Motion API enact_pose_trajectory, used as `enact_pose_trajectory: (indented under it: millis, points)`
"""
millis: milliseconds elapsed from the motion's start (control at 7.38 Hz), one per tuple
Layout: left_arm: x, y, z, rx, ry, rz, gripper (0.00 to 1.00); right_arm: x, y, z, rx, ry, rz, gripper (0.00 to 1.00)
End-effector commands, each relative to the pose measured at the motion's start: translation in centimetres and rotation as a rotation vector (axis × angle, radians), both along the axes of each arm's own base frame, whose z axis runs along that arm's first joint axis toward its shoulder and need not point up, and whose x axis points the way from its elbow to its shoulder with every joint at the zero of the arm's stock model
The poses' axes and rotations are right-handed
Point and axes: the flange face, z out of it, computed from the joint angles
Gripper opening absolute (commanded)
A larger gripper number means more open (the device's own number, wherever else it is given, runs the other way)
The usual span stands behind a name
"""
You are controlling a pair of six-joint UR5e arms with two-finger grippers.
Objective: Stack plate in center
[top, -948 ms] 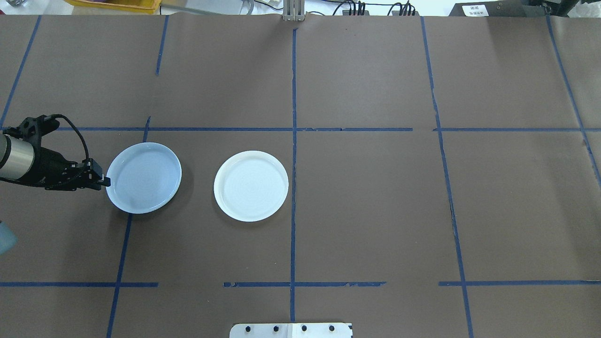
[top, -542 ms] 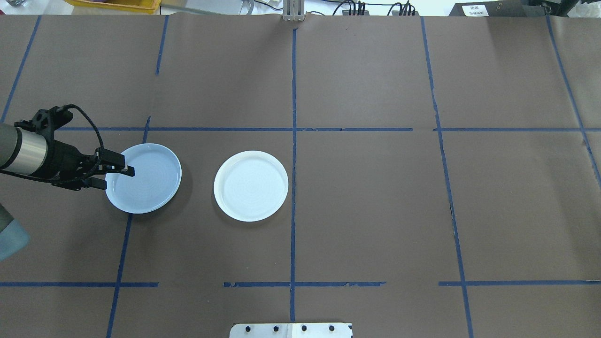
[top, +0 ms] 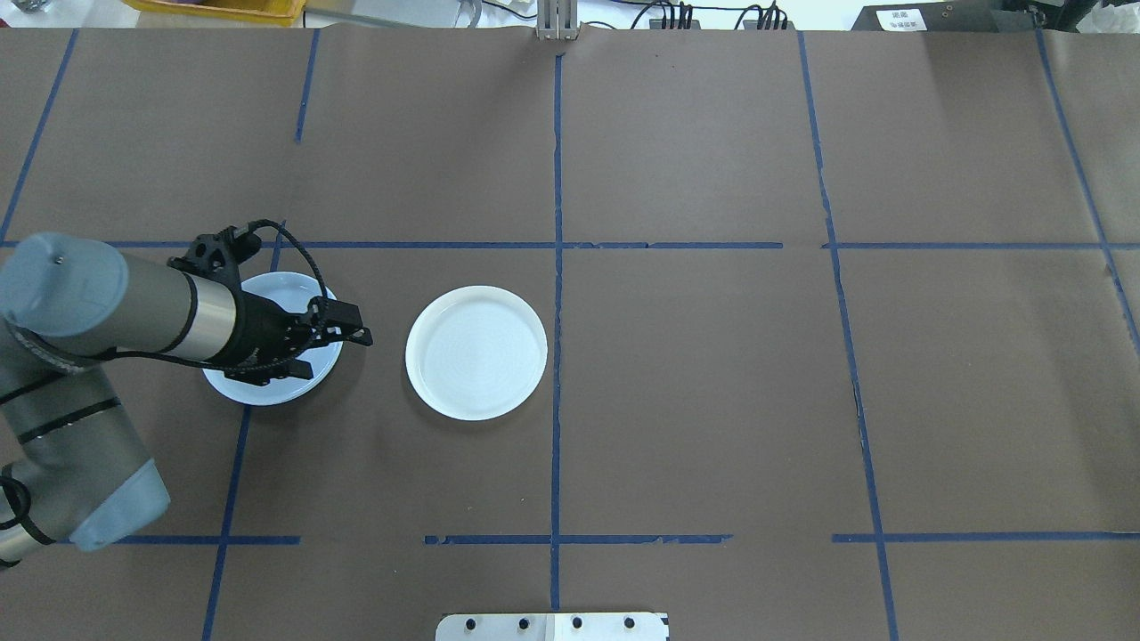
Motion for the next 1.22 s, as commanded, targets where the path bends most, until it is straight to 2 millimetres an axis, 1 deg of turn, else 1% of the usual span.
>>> enact_pose_trajectory:
  millis: [0, 135, 271, 406, 677, 812, 948, 1083]
  points:
    - [4.3, 0.9, -0.6, -0.016, -0.042, -0.022, 1.0, 0.0, 0.0, 0.0, 0.001, 0.0, 0.0, 1.0]
    - [5.8, 1.4, 0.4, -0.037, -0.061, -0.01, 0.99, 0.0, 0.0, 0.0, 0.0, 0.001, 0.0, 1.0]
    - [6.2, 1.2, 0.0, -0.046, -0.055, -0.014, 0.85, 0.0, 0.0, 0.0, 0.0, 0.0, 0.0, 1.0]
    - [6.3, 1.1, -0.2, -0.053, -0.05, -0.018, 0.57, 0.0, 0.0, 0.0, 0.0, 0.0, 0.0, 1.0]
    - [6.4, 1.3, -0.4, -0.052, -0.047, -0.009, 0.21, 0.0, 0.0, 0.0, 0.0, 0.001, 0.0, 1.0]
    - [6.4, 1.3, -0.4, -0.049, -0.046, -0.007, 0.19, 0.0, 0.0, 0.0, 0.0, 0.002, 0.0, 1.0]
    - [6.4, 1.3, -0.4, -0.047, -0.044, -0.005, 0.05, 0.0, 0.0, 0.0, 0.0, 0.002, 0.0, 1.0]
    - [6.3, 1.3, -0.6, -0.042, -0.042, -0.001, 0.0, 0.0, 0.0, 0.0, 0.0, 0.002, 0.0, 1.0]
